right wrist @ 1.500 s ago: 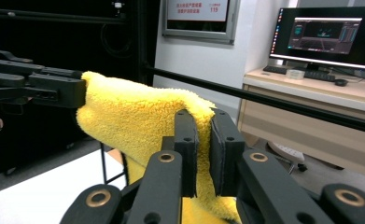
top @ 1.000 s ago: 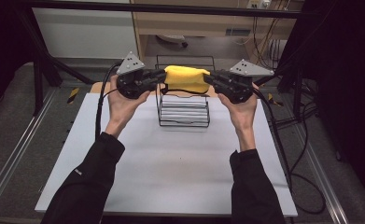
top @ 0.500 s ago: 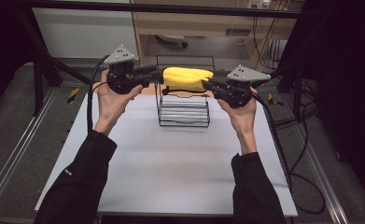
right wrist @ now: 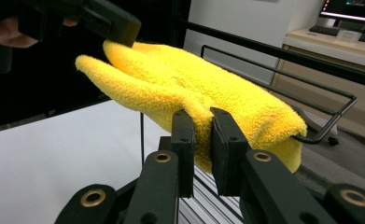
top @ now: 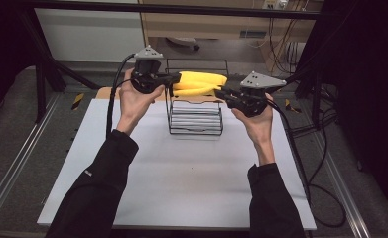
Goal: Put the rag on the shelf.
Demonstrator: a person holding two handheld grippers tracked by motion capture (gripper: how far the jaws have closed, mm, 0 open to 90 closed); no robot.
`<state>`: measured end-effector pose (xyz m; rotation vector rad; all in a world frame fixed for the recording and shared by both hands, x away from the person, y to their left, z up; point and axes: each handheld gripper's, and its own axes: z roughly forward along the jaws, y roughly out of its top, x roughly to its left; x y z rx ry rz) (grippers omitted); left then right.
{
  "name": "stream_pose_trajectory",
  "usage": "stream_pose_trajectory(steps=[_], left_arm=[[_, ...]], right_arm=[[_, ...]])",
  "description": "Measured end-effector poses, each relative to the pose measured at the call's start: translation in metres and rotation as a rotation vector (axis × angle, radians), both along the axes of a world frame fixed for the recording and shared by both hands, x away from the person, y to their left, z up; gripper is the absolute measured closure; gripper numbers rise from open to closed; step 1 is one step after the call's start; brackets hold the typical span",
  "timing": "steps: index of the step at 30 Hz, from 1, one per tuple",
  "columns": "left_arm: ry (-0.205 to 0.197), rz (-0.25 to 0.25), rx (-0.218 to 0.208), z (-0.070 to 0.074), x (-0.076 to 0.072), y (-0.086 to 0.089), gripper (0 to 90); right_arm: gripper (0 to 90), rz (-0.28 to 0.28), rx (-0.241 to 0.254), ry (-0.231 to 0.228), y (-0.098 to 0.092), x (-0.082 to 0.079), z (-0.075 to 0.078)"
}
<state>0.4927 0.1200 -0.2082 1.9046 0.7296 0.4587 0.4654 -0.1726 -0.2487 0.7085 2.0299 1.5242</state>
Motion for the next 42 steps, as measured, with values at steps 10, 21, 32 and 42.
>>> stream_pose_trajectory(steps=[10,21,32,42], left_arm=[[0.019,-0.003,0.027,-0.017,0.001,0.0,89.7],[0.011,-0.007,0.056,-0.029,-0.002,0.001,89.8],[-0.011,-0.001,0.053,-0.052,0.0,0.0,89.6],[-0.031,0.001,0.026,-0.053,0.003,0.0,87.9]], right_arm=[[68.2,0.009,0.006,0.019,0.001,-0.004,0.0],[86.6,0.001,0.037,0.104,0.002,-0.005,0.005],[87.5,-0.083,-0.009,0.184,0.008,0.011,-0.028],[78.9,-0.093,0.023,0.133,0.005,0.014,-0.038]])
